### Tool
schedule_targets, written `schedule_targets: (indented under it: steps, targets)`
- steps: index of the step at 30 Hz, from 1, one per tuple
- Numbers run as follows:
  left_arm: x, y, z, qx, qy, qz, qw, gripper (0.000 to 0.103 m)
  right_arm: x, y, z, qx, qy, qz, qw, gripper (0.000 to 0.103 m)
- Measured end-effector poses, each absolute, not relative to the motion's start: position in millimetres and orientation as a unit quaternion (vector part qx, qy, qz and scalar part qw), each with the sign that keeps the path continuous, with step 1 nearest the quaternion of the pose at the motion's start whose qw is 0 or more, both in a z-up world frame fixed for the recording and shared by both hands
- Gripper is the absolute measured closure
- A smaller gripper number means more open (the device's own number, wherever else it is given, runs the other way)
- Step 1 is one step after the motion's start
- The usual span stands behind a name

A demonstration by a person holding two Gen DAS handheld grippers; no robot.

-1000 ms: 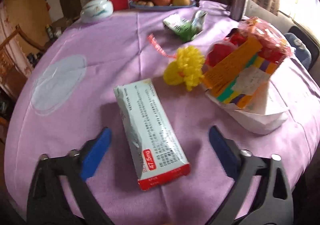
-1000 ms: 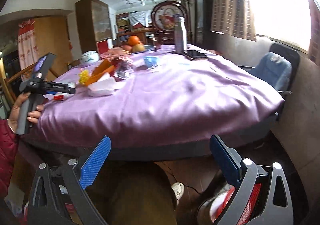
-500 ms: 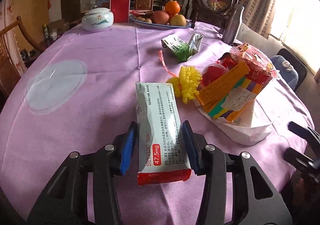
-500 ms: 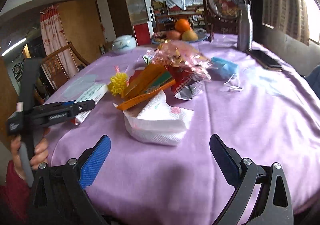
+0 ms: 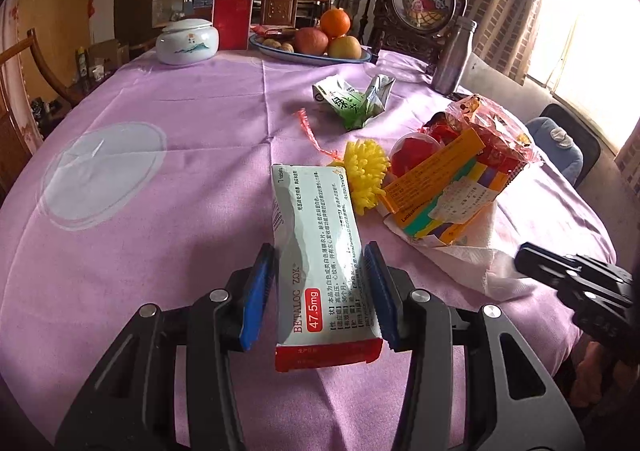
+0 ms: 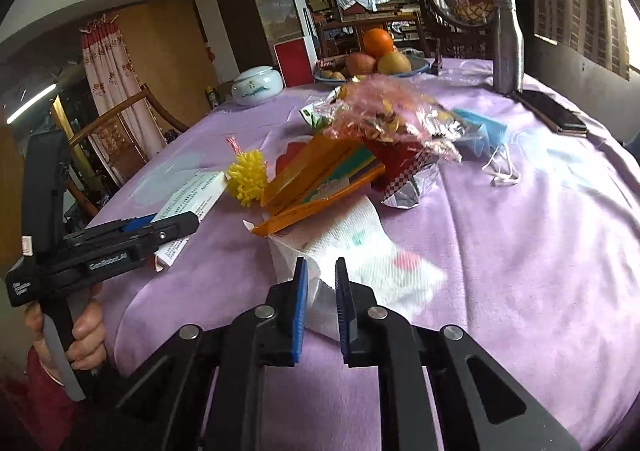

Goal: Collect trash
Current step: 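Grasp the white tissue with the right tool while the left tool holds the medicine box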

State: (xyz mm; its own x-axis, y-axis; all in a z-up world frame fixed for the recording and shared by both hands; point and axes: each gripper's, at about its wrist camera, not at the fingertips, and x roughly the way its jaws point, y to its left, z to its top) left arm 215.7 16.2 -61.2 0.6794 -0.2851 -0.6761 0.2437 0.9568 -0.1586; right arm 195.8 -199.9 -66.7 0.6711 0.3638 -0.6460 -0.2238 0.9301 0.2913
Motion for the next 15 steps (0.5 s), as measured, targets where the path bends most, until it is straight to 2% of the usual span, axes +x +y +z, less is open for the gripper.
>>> schedule_targets:
  steps: [4,6,7,8,11,15]
  targets:
    - [210.0,13.2,-62.2,-0.021,0.372,-0.146,0.917,0.057,176.5,-206.9,-57.2,0.068,0.356,0.149,0.920,0.087]
    - [209.7,11.6,-64.5,-0.021,0.377,-0.146,0.914,0.056,178.8,-209.6,-58.7,0.069,0.358,0.152,0.919,0.046]
    - [210.4,11.6,-65.3,-0.024,0.380,-0.147,0.913,0.056,180.8,-209.4,-58.4,0.072,0.356,0.148,0.920,0.011]
    - [211.4,12.0,-65.7,-0.028,0.383,-0.147,0.911,0.056,183.7,-207.0,-56.9,0.069,0.350,0.147,0.923,0.005]
    - [213.6,12.8,-67.4,-0.034,0.390,-0.146,0.908,0.056,203.3,-187.9,-53.4,0.020,0.356,0.151,0.922,0.005]
    - [215.2,12.4,-69.1,-0.038,0.395,-0.149,0.906,0.056,247.0,-169.9,-71.3,-0.011,0.422,0.158,0.893,0.006]
